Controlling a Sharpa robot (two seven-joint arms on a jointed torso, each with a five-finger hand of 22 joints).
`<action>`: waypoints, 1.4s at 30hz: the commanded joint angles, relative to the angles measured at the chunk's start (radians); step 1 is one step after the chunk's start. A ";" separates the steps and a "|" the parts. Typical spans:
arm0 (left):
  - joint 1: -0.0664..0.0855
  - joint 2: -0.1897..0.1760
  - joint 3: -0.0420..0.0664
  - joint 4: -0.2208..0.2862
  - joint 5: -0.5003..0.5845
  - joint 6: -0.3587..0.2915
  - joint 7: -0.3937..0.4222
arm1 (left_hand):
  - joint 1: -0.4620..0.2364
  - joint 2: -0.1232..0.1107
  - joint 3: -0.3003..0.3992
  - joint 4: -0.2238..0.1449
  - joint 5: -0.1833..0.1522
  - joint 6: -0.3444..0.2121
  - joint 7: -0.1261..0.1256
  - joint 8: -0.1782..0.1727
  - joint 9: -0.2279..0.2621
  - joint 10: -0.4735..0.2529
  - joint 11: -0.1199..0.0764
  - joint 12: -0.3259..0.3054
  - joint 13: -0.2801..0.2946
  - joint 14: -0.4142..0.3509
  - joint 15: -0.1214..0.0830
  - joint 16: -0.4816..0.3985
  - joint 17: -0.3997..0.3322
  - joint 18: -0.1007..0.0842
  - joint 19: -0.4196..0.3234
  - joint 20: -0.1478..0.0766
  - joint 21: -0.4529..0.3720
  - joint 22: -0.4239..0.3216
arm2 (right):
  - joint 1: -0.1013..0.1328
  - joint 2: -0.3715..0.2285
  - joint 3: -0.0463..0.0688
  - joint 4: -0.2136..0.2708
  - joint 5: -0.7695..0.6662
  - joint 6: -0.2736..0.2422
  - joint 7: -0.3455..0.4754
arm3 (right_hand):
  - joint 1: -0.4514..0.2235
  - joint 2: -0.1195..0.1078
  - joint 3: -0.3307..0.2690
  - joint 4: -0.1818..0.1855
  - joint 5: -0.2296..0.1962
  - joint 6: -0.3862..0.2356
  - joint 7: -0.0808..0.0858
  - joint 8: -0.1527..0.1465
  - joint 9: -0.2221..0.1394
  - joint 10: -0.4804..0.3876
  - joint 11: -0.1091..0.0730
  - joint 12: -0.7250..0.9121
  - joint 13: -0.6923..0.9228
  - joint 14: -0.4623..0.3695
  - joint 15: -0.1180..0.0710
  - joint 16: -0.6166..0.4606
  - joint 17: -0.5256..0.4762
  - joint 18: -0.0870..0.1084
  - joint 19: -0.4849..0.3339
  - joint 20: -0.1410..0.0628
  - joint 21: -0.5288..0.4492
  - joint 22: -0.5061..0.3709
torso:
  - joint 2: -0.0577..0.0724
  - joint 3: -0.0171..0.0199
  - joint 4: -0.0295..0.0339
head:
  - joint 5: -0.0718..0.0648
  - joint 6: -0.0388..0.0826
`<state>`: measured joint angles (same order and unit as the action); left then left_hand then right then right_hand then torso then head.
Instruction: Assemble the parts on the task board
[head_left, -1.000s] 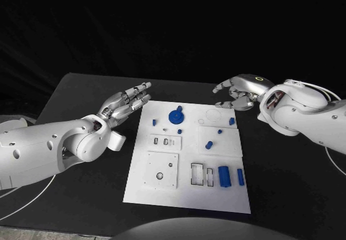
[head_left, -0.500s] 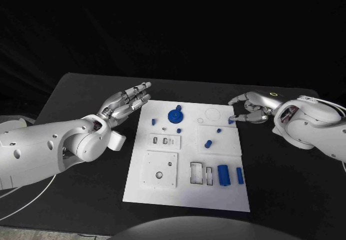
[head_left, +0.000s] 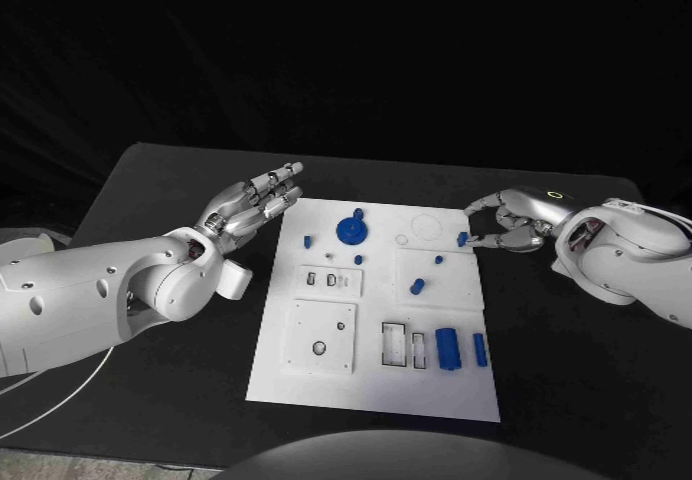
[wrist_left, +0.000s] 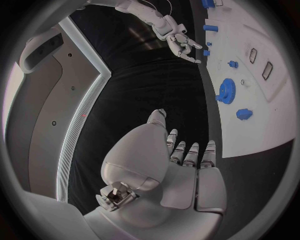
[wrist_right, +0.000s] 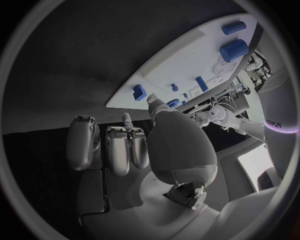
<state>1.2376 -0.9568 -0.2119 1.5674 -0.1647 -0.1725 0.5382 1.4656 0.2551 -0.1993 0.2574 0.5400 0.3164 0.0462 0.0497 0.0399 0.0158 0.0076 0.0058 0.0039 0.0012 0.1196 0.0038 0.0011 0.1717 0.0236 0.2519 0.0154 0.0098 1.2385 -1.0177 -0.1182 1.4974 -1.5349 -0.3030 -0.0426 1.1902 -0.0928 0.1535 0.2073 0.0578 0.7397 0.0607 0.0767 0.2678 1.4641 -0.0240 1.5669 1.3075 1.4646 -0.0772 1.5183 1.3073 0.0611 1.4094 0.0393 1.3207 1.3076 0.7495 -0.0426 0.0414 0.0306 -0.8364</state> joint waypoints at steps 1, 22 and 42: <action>0.000 0.001 0.000 0.001 0.001 0.018 0.011 | 0.009 0.000 0.003 -0.001 0.005 0.002 0.005 0.005 0.001 -0.001 0.007 -0.001 0.001 -0.001 0.005 -0.004 -0.001 0.010 0.001 0.009 0.003 0.002 | -0.003 0.000 0.000 -0.002 -0.006 -0.003 0.016 | 0.007 -0.007 0.001 0.006 -0.001 0.011 -0.002 0.009 0.001 0.107 0.004 0.004 0.263 0.078 0.001 -0.004 0.208 0.006 -0.003 -0.002 -0.004 0.115 | 0.000 -0.0004 -0.0007 | 0.000 -0.001; 0.000 -0.002 0.000 0.000 0.001 0.025 0.003 | 0.009 0.000 0.003 -0.001 0.005 0.002 0.005 0.005 0.001 -0.001 0.007 -0.001 0.001 -0.001 0.005 -0.004 -0.001 0.010 0.001 0.009 0.003 0.002 | -0.030 0.031 0.000 -0.028 -0.026 -0.022 0.002 | 0.076 0.000 0.004 -0.012 0.051 0.106 0.008 0.069 0.040 0.107 0.012 0.004 0.263 0.071 0.006 -0.022 0.192 0.008 -0.005 0.003 -0.021 0.115 | 0.000 0.0007 -0.0008 | 0.004 -0.011; 0.000 0.001 0.000 -0.004 0.001 0.036 -0.010 | 0.009 0.001 0.005 -0.003 0.006 0.001 0.007 0.005 0.001 0.001 0.011 0.000 0.002 -0.001 0.010 -0.004 -0.001 0.010 0.002 0.013 0.004 0.002 | -0.037 0.051 0.000 -0.044 -0.033 -0.037 -0.006 | 0.107 0.015 0.008 -0.032 0.157 0.136 0.008 0.129 0.089 0.107 0.012 0.004 0.263 0.066 0.006 -0.037 0.179 0.010 -0.005 0.004 -0.035 0.116 | 0.000 0.0002 0.0000 | 0.001 -0.012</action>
<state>1.2373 -0.9579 -0.2120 1.5626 -0.1641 -0.1610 0.5268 1.4656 0.2551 -0.1993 0.2574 0.5400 0.3163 0.0462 0.0497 0.0396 0.0195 0.0112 0.0059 0.0051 -0.0016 0.1224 0.0038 0.0015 0.1717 0.0237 0.2592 0.0154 0.0104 1.2026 -0.9679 -0.1183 1.4551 -1.5539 -0.3331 -0.0419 1.2876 -0.0742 0.1619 0.1794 0.2092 0.8686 0.0677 0.2019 0.3543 1.4640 -0.0168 1.5669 1.3077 1.4646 -0.0771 1.4869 1.3079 0.0610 1.4093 0.0393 1.2894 1.3080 0.7489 -0.0420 0.0410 0.0324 -0.8481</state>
